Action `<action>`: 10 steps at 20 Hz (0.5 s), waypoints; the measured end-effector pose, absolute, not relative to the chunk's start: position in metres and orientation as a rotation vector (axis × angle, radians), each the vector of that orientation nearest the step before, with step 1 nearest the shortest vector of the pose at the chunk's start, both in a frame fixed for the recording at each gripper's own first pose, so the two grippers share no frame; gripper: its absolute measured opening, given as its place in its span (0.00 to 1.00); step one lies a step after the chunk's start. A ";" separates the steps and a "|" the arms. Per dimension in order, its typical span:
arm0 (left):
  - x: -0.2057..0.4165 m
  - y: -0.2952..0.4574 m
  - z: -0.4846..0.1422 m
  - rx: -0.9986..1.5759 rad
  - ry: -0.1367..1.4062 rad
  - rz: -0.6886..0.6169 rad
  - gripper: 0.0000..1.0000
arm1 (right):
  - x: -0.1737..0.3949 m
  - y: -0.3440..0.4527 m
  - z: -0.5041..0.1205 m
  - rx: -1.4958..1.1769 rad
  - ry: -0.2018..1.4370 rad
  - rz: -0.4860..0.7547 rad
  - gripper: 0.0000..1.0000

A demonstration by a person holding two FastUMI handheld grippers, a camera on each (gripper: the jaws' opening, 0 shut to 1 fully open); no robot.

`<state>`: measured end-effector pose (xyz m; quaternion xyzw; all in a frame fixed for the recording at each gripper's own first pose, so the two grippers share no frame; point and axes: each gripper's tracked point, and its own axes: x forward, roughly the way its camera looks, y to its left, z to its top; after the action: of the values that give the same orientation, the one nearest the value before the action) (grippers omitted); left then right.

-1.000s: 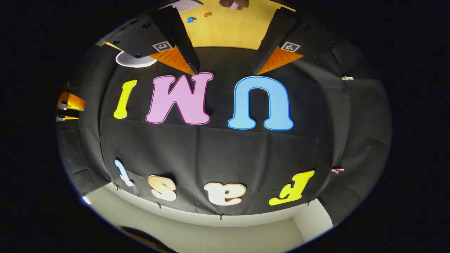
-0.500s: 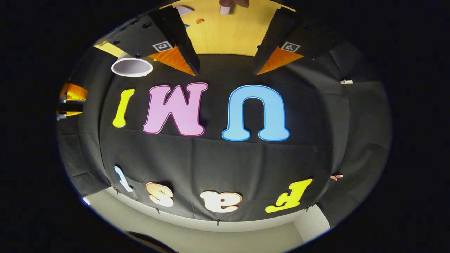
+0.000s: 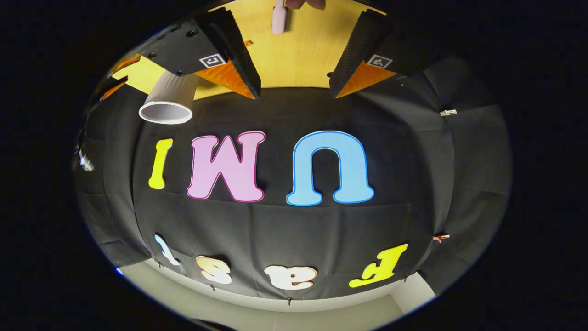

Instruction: Pick up the small broom and dustpan from the desktop, sweep the trash into the dustpan with the broom, and then empty the trash into the garbage bin.

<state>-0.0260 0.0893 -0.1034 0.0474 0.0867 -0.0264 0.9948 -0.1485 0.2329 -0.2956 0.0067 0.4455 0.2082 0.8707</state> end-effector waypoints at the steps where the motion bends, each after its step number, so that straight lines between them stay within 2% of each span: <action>1: -0.027 0.092 -0.107 0.096 0.182 -0.054 0.96 | -0.157 0.237 -0.314 0.008 0.979 0.437 0.91; 7: -0.029 0.106 -0.132 0.096 0.224 -0.053 0.95 | -0.181 0.258 -0.423 -0.004 1.230 0.416 0.88; 10: -0.028 0.110 -0.136 0.099 0.239 -0.052 0.95 | -0.177 0.265 -0.457 -0.003 1.289 0.392 0.87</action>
<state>-0.0276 0.1100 -0.1361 0.0494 0.1192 -0.0258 0.9913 -0.1771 0.2654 -0.4569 -0.0012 0.5968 0.1815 0.7816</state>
